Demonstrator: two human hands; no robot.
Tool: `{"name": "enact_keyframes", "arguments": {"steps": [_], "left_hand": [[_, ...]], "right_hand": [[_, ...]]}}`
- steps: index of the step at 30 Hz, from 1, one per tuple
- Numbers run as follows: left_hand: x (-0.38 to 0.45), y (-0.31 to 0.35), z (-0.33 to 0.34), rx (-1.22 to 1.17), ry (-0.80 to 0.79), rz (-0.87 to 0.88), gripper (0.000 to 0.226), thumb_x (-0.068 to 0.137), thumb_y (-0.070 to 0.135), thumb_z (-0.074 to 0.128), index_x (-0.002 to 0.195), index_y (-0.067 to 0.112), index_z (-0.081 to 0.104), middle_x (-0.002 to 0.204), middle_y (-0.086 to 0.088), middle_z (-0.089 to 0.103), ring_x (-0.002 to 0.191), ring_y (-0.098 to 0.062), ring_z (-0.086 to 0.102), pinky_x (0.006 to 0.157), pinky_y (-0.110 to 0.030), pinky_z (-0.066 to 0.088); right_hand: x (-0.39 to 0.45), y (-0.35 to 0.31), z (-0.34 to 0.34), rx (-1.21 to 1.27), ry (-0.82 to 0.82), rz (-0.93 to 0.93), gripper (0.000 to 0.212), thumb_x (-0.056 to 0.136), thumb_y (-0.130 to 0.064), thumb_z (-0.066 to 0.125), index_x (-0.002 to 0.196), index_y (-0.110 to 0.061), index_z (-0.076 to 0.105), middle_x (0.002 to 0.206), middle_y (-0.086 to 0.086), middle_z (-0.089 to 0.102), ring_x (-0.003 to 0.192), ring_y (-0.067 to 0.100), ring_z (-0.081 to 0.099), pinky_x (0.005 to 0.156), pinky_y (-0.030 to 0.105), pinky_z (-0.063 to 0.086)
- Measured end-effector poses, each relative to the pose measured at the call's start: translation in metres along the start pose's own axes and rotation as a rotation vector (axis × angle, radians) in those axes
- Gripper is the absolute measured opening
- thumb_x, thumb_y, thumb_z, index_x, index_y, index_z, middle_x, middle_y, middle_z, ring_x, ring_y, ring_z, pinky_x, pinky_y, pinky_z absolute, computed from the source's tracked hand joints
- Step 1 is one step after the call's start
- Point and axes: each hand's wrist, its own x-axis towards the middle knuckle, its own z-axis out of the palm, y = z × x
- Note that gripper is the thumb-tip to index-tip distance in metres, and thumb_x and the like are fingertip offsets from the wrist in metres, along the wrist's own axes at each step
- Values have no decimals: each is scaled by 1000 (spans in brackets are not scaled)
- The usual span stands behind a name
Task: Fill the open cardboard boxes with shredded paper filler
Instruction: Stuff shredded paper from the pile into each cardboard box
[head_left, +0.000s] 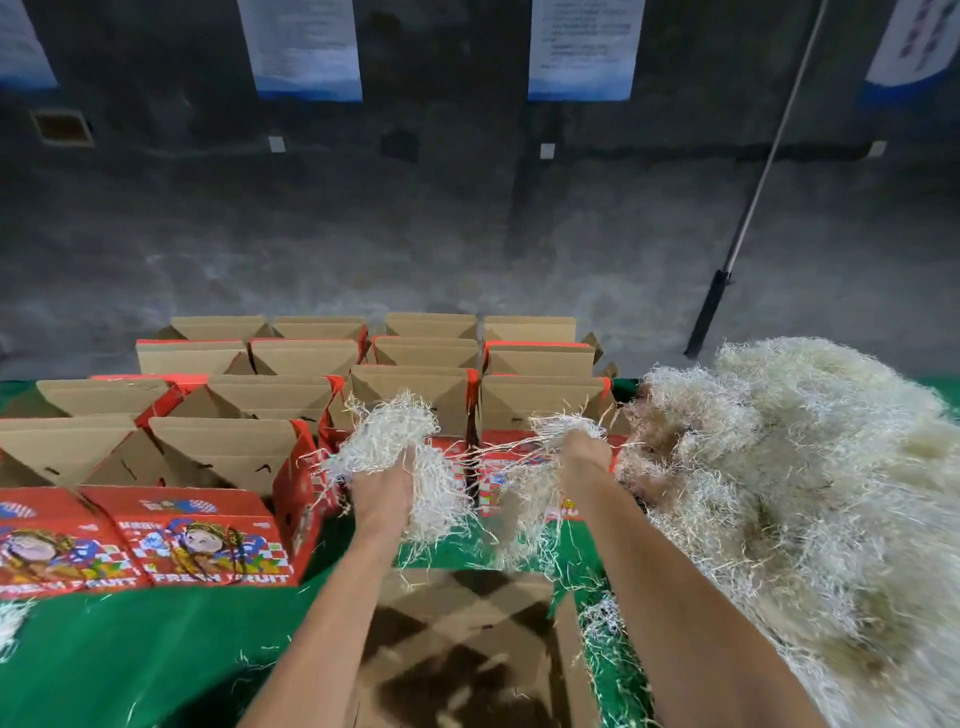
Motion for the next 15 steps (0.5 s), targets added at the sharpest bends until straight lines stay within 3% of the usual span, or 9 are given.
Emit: {"name": "enact_keyframes", "arguments": {"steps": [2, 4, 7, 10, 12, 15], "left_hand": [[10, -7, -1, -46, 17, -27, 58, 96, 43, 61, 52, 20, 33, 40, 8, 25, 37, -12, 22, 54, -27, 28], [16, -16, 0, -17, 16, -49, 55, 96, 38, 62, 53, 18, 34, 40, 7, 25, 41, -14, 21, 58, -31, 32], [16, -24, 14, 71, -11, -59, 51, 97, 25, 60, 54, 17, 36, 38, 7, 25, 42, -14, 23, 57, -31, 33], [7, -26, 41, 119, -45, -55, 53, 96, 41, 61, 55, 16, 38, 36, 8, 28, 39, -14, 26, 58, -30, 38], [1, -31, 61, 141, -57, -58, 53, 94, 47, 61, 56, 16, 41, 35, 8, 31, 36, -13, 29, 56, -30, 39], [-8, -41, 91, 213, -53, -38, 54, 93, 51, 61, 56, 14, 45, 34, 7, 36, 36, -14, 38, 51, -27, 35]], "right_hand": [[8, 8, -14, 229, -36, 36, 40, 96, -10, 52, 135, 1, 53, 125, 18, 62, 97, 24, 63, 60, 25, 50], [14, 16, -28, 390, 8, 136, 38, 95, -10, 50, 130, 5, 53, 113, 18, 63, 91, 24, 61, 67, 30, 53], [23, 23, -43, 372, 119, 165, 28, 100, -16, 44, 121, 1, 49, 107, 15, 59, 95, 26, 59, 75, 27, 51], [35, 17, -69, 414, 179, 70, 42, 98, -9, 45, 136, 7, 42, 95, 9, 55, 84, 18, 55, 67, 25, 46], [44, 12, -94, 373, 219, -22, 56, 97, -3, 45, 149, 6, 28, 87, 5, 53, 71, 12, 51, 56, 21, 42], [54, 12, -135, 234, 285, -140, 66, 94, 3, 47, 154, 2, 19, 106, 8, 58, 74, 10, 51, 50, 19, 40]]}}
